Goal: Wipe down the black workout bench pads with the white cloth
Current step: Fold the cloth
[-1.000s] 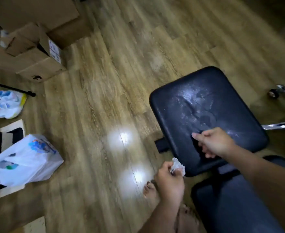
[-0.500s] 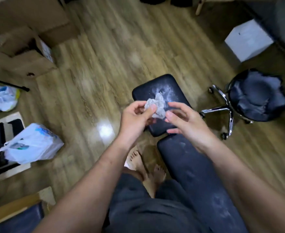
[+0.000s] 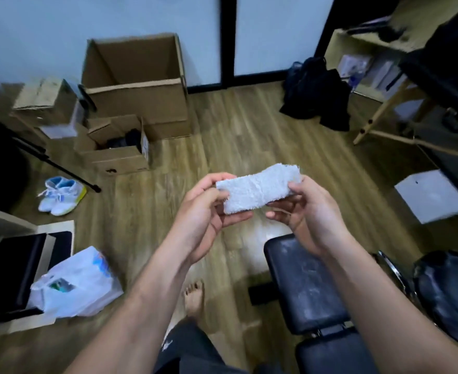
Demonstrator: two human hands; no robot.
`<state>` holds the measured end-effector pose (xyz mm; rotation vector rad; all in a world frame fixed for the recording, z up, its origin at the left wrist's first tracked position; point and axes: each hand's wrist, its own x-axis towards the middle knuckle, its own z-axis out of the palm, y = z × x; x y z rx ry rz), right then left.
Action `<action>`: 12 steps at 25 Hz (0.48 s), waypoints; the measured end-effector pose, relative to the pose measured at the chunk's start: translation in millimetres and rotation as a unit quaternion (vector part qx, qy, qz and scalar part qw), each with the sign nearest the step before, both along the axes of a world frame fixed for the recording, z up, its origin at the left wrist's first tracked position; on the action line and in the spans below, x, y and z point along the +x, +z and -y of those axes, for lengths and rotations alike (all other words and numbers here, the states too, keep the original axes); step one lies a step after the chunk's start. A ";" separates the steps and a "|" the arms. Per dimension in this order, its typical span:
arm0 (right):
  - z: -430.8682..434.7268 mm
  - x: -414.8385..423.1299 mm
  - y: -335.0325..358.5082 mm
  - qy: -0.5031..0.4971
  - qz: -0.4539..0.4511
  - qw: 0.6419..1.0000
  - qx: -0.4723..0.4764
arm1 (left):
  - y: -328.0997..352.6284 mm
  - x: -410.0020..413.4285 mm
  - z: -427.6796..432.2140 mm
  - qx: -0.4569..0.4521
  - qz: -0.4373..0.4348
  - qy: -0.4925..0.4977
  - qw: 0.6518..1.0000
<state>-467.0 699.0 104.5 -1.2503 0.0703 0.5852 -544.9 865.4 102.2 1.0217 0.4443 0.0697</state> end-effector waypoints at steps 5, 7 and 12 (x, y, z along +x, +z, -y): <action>-98.5 48.4 21.6 0.050 -0.011 0.999 -0.006 | 16.0 44.6 -101.5 0.067 -0.028 -0.013 0.997; -117.0 67.9 32.8 0.075 -0.001 0.994 -0.079 | 25.3 70.8 -122.8 0.093 -0.052 -0.013 0.994; -138.0 134.7 48.2 0.036 0.114 0.979 -0.167 | 44.1 148.8 -143.1 0.099 -0.026 -0.047 0.994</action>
